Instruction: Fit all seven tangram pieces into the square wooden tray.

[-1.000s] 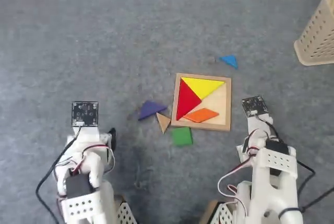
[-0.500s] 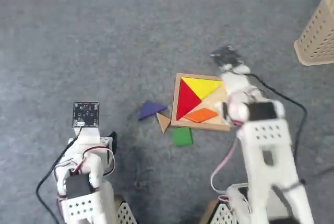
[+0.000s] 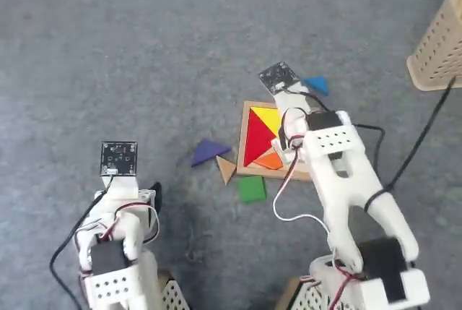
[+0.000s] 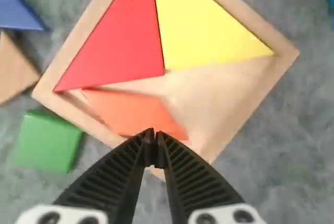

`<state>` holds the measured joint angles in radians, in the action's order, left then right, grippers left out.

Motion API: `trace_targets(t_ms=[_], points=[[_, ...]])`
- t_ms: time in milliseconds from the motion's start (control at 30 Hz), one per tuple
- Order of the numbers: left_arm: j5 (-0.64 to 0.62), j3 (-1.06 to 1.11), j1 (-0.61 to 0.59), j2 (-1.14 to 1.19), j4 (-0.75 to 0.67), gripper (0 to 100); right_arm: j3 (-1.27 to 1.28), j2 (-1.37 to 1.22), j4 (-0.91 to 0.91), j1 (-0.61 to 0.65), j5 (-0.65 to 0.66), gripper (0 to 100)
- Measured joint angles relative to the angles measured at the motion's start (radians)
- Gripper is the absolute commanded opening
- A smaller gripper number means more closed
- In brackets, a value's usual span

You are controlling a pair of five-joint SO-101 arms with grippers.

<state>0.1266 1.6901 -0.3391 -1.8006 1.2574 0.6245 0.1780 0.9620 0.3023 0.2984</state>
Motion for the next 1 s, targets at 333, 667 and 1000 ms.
trace_targets(t_ms=[333, 667, 1000], points=[[0.000, 0.000, 0.000, 0.000, 0.000, 23, 0.137, -0.031, -0.193, 0.000, -0.060, 0.6], [0.000, 0.000, 0.000, 0.000, 0.000, 23, 0.141, -0.031, -0.199, 0.023, -0.068, 0.6], [0.000, 0.000, 0.000, 0.000, 0.000, 23, 0.141, -0.094, -0.219, 0.074, -0.068, 0.6]])
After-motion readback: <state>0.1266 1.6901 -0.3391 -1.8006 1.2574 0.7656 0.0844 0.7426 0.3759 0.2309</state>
